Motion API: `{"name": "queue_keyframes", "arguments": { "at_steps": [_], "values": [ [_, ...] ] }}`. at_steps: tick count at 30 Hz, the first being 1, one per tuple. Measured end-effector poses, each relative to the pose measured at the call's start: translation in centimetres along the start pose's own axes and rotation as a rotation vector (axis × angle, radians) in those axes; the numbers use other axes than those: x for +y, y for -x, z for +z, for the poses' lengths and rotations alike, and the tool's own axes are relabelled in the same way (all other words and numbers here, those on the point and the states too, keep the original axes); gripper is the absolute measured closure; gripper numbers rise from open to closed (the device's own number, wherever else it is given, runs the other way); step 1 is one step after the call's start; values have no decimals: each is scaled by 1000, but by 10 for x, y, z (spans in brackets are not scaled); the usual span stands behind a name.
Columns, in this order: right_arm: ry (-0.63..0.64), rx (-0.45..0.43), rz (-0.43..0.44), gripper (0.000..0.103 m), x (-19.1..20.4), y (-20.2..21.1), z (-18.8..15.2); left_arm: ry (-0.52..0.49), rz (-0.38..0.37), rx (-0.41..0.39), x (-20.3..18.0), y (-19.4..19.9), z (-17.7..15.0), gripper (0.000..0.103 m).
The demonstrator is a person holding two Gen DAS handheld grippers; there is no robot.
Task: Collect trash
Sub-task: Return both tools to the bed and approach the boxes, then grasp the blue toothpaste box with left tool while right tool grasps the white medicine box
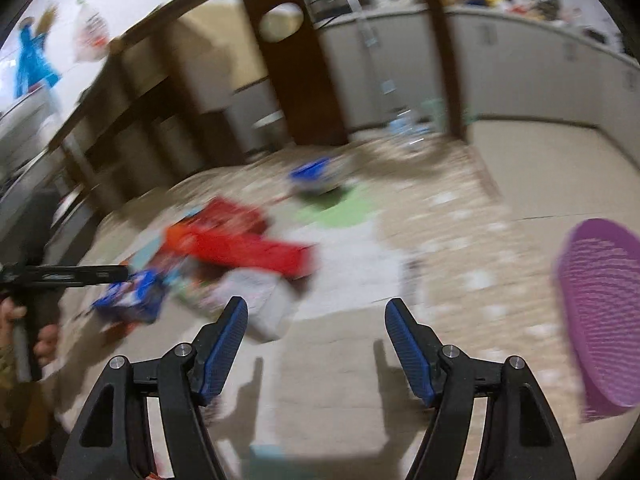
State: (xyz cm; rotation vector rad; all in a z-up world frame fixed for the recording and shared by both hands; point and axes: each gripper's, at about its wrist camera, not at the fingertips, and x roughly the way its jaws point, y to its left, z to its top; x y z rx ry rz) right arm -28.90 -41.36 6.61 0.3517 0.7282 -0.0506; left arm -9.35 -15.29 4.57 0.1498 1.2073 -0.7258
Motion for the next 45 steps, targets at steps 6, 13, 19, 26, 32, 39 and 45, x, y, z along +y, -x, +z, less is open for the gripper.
{"name": "queue_keyframes", "arguments": {
  "at_steps": [6, 13, 19, 26, 32, 39, 45],
  "values": [
    [51, 45, 34, 28, 25, -26, 2, -84, -69, 33, -25, 4, -32, 25],
    [105, 85, -1, 28, 46, -54, 12, -167, -30, 37, -53, 9, -41, 25],
    [84, 107, -54, 42, 37, -57, 11, -254, -3, 44, -63, 4, -38, 22],
    [15, 102, -55, 42, 13, -45, 13, -390, 84, 118, -75, -18, -51, 22],
    [5, 94, -57, 39, 10, -45, 8, -308, 82, 56, -75, -10, -46, 26],
    [5, 93, -54, 40, 13, -42, 8, -180, 140, -32, -80, 10, -46, 33],
    [-10, 60, -32, 40, 10, -22, 6, -141, 161, -125, -104, 37, -42, 33]
  ]
}}
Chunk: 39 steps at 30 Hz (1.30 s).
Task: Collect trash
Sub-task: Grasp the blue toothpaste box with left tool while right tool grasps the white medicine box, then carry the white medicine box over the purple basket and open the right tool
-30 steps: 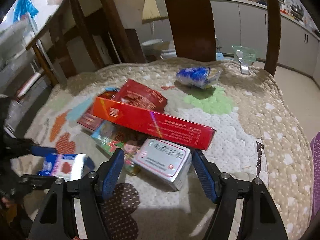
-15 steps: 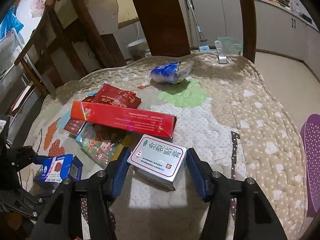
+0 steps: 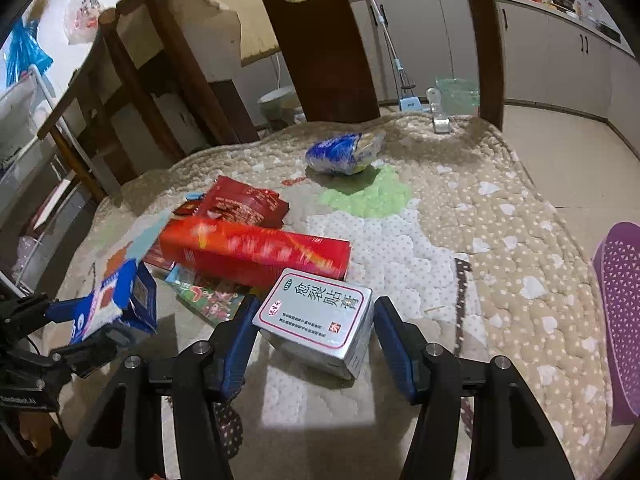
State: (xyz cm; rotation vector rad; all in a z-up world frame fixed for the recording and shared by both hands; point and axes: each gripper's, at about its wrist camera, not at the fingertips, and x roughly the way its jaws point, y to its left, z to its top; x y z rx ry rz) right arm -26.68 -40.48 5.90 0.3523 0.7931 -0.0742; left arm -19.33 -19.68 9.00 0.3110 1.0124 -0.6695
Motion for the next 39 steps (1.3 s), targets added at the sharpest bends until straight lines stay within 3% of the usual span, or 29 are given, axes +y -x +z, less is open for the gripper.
{"name": "queue_keyframes", "arguments": {
  "at_steps": [10, 16, 22, 39],
  "values": [
    [-54, -86, 16, 40, -20, 46, -5, -3, -10, -61, -32, 31, 14, 33],
    [-84, -136, 8, 40, -35, 70, -8, -80, 10, -94, -63, 44, 19, 33],
    [-116, -166, -17, 40, -53, 83, -10, -160, 27, -101, -95, 42, 23, 33],
    [-258, -235, -80, 40, -114, 113, -14, -260, 24, -99, -146, 34, 39, 33]
  ]
}}
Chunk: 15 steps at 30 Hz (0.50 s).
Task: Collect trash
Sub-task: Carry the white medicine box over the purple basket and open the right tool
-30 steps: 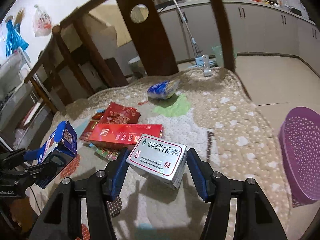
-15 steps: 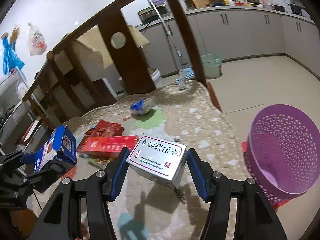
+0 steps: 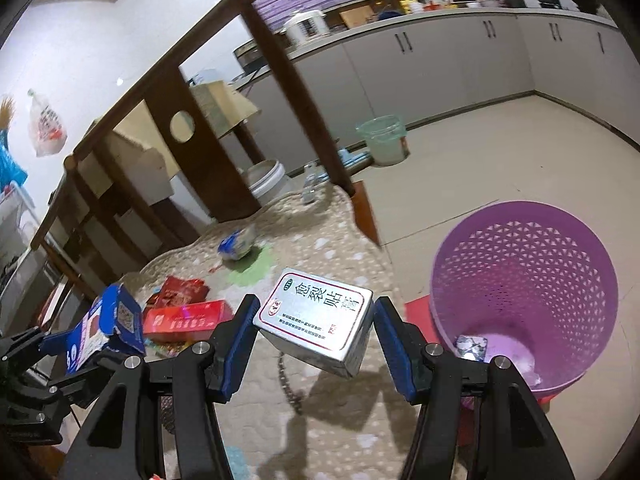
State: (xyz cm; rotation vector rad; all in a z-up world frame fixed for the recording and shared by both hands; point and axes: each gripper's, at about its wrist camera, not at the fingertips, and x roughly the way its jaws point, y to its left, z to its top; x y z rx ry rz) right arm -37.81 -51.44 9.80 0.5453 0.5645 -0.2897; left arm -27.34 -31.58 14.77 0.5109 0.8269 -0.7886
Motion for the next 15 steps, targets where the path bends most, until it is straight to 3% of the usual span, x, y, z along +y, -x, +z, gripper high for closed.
{"name": "queue_keyframes", "arguments": {
  "at_steps": [15],
  "values": [
    [-182, -52, -37, 40, -59, 18, 10, -90, 6, -12, -39, -14, 24, 33]
  ]
}}
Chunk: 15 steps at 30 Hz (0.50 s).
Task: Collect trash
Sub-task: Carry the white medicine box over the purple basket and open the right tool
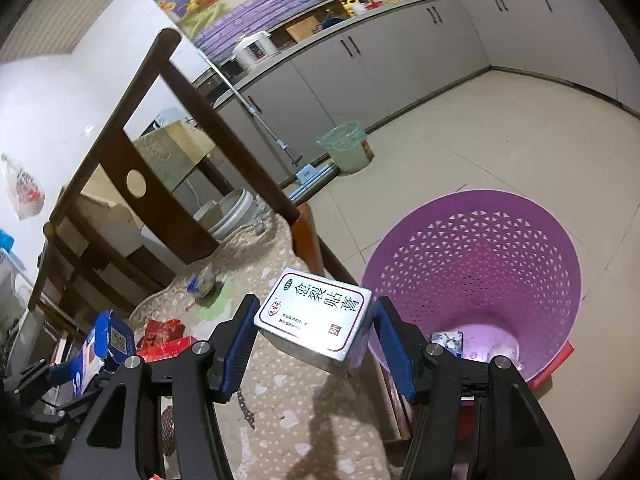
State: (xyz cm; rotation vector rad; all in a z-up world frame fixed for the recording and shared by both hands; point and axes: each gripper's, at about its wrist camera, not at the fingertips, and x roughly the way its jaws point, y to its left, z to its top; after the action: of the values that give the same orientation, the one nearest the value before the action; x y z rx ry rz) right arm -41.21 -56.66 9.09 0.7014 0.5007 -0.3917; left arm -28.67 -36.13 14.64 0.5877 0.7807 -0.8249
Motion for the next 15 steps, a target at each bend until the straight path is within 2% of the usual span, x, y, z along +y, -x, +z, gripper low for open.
{"name": "queue_keyframes", "arguments": {
  "at_steps": [15],
  "values": [
    [-69, -27, -22, 40, -31, 8, 5, -78, -17, 23, -34, -22, 23, 33]
  ]
}}
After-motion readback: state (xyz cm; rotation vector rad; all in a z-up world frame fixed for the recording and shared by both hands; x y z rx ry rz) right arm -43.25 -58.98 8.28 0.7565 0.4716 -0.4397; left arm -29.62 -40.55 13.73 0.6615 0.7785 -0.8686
